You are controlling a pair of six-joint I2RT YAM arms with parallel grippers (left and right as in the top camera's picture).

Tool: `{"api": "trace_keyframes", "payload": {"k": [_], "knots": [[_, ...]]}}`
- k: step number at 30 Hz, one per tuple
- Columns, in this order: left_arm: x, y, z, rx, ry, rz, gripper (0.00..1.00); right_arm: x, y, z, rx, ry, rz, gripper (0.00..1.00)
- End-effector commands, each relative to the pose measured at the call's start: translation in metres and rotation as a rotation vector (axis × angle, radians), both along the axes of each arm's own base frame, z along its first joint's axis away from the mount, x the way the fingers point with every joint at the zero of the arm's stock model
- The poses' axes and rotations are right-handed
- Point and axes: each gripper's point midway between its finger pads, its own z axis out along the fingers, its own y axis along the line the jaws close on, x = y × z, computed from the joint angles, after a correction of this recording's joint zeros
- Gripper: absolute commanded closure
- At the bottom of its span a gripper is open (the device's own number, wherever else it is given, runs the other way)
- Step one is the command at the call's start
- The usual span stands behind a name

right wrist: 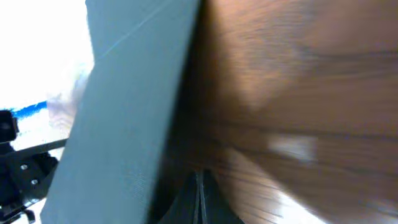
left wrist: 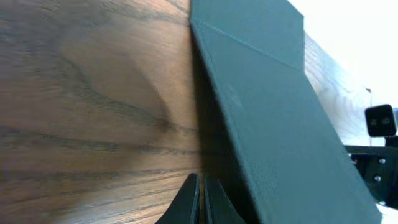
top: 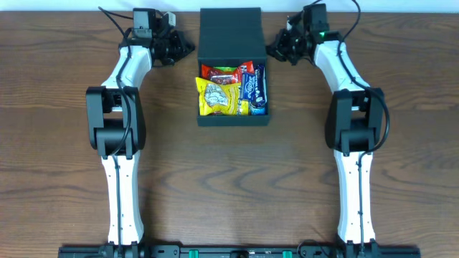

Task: Pack container
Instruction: 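Raise both grippers to the top edge of the box lid, then swing the lid forward with both grippers to close the box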

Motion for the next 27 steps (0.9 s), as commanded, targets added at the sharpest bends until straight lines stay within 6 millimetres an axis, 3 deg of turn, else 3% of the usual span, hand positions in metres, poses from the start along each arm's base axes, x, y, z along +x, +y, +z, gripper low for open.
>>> {"api": "trace_keyframes", "payload": {"k": [1, 14, 19, 23, 27], "knots": [[0.004, -0.016, 0.002, -0.058, -0.021, -0.039, 0.94, -0.002, 0.013, -0.006, 0.035, 0.019, 0.012, 0.98], [-0.002, -0.042, 0.029, -0.184, -0.075, -0.154, 0.94, 0.004, 0.04, 0.036, 0.204, -0.162, 0.171, 0.99], [-0.002, -0.042, 0.066, -0.257, -0.155, -0.243, 0.94, 0.004, 0.035, 0.058, 0.267, -0.229, 0.234, 0.99], [-0.002, -0.039, 0.106, -0.298, -0.242, -0.306, 0.94, 0.0, 0.035, 0.093, 0.328, -0.344, 0.346, 0.98], [-0.006, -0.039, 0.127, -0.266, -0.301, -0.342, 0.94, -0.001, 0.038, 0.113, 0.347, -0.397, 0.386, 0.98]]}}
